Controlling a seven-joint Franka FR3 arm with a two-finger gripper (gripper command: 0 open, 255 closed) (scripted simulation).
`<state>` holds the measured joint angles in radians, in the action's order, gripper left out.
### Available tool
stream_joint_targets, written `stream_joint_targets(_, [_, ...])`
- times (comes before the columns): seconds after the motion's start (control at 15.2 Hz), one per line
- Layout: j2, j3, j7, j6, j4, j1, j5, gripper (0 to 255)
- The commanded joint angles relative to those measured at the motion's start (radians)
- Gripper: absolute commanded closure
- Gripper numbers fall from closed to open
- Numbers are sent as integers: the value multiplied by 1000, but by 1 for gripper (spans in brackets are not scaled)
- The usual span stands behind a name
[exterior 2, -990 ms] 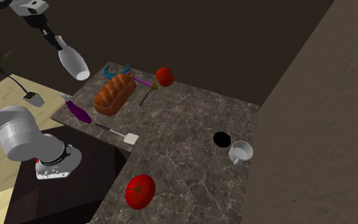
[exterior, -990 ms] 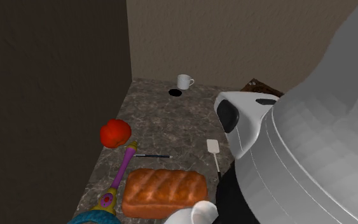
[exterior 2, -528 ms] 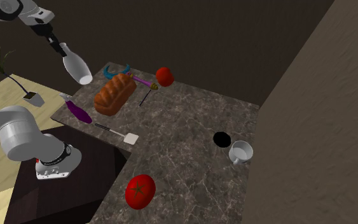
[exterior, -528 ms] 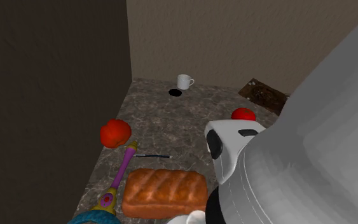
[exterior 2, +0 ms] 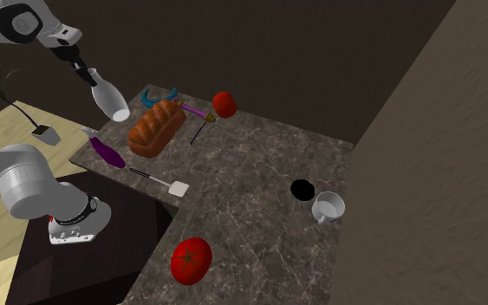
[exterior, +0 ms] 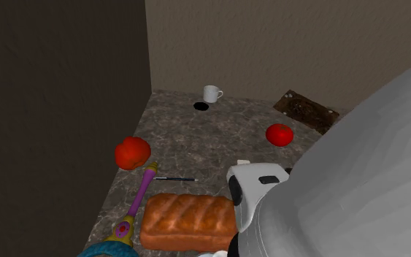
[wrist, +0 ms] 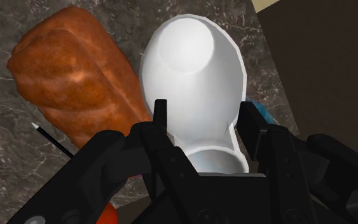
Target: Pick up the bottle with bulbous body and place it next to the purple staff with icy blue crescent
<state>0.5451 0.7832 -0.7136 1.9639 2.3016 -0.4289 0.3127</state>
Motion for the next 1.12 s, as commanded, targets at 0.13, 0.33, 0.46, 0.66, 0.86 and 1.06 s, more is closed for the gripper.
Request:
stream_joint_targets(0.13, [-14, 23, -4, 58, 42, 2, 6, 255])
stream_joint_targets(0.33, [-26, 40, -8, 100, 72, 5, 9, 255])
stream_joint_targets(0.46, [-36, 52, -11, 129, 92, 7, 11, 255])
stream_joint_targets(0.66, [-50, 69, -15, 167, 115, 11, 12, 255])
stream_joint_targets(0.86, [-50, 69, -16, 167, 115, 11, 12, 255])
stream_joint_targets(1.06, [-50, 69, -15, 167, 115, 11, 12, 255])
